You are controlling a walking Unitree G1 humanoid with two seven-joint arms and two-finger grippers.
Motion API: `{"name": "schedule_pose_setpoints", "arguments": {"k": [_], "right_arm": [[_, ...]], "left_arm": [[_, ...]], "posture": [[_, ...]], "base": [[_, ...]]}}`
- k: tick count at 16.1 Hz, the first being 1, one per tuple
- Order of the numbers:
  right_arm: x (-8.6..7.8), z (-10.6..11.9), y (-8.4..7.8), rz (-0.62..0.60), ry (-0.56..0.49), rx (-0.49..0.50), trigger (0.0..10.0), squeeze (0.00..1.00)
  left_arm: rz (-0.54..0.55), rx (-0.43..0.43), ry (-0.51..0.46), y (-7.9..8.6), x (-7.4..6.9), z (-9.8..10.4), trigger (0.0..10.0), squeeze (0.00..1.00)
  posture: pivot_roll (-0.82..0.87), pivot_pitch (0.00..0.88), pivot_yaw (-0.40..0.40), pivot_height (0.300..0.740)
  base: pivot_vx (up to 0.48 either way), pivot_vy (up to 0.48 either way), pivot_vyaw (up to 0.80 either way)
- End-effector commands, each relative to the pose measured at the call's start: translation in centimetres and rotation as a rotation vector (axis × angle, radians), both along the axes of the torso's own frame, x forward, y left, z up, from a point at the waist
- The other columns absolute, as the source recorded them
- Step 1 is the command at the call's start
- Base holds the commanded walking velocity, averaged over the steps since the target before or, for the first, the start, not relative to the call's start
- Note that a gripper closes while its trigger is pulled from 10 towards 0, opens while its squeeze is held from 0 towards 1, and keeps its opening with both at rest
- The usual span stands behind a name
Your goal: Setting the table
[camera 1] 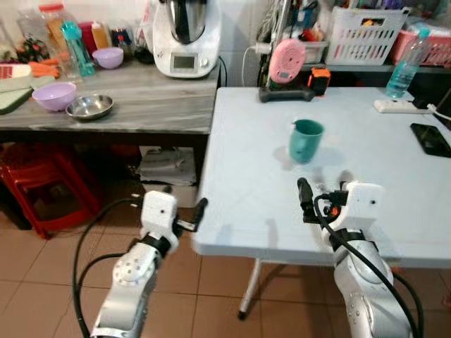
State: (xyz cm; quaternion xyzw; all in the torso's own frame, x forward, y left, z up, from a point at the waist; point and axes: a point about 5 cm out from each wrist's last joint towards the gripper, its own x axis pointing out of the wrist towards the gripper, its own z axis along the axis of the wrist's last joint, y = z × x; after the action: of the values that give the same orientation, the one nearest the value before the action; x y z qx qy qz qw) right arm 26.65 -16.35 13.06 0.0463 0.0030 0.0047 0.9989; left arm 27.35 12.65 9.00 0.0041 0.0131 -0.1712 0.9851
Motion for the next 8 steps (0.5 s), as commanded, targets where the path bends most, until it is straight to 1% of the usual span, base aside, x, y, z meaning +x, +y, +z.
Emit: {"name": "schedule_pose_setpoints", "arguments": {"k": [1, 3, 4, 6, 8], "right_arm": [[-0.21, -0.3, -0.33, -0.013, 0.023, -0.006, 10.0, 0.0], [-0.42, -0.55, -0.17, -0.011, 0.036, -0.011, 10.0, 0.0], [-0.52, -0.63, -0.28, -0.016, 0.04, -0.014, 10.0, 0.0], [-0.62, -0.74, -0.35, -0.021, 0.046, -0.014, 10.0, 0.0], [-0.53, -1.1, -0.7, -0.038, 0.076, -0.026, 10.0, 0.0]], "left_arm": [[-0.025, -0.01, -0.002, -0.79, 0.13, 0.23, 10.0, 0.0], [-0.032, -0.022, 0.0, -0.75, 0.04, 0.22, 10.0, 0.0], [-0.054, -0.027, 0.008, -0.81, 0.01, 0.18, 10.0, 0.0], [-0.062, -0.024, 0.011, -0.89, 0.01, 0.15, 10.0, 0.0], [-0.082, -0.029, 0.036, -1.11, 0.04, -0.07, 10.0, 0.0]], "posture": [[-0.07, 0.0, 0.035, 0.74], [-0.08, 0.0, 0.043, 0.74], [-0.08, 0.0, 0.045, 0.74], [-0.08, 0.0, 0.049, 0.74], [-0.08, 0.0, 0.051, 0.74]], "base": [[0.0, 0.0, 0.0], [0.0, 0.0, 0.0], [0.0, 0.0, 0.0], [0.0, 0.0, 0.0], [0.0, 0.0, 0.0]]}}
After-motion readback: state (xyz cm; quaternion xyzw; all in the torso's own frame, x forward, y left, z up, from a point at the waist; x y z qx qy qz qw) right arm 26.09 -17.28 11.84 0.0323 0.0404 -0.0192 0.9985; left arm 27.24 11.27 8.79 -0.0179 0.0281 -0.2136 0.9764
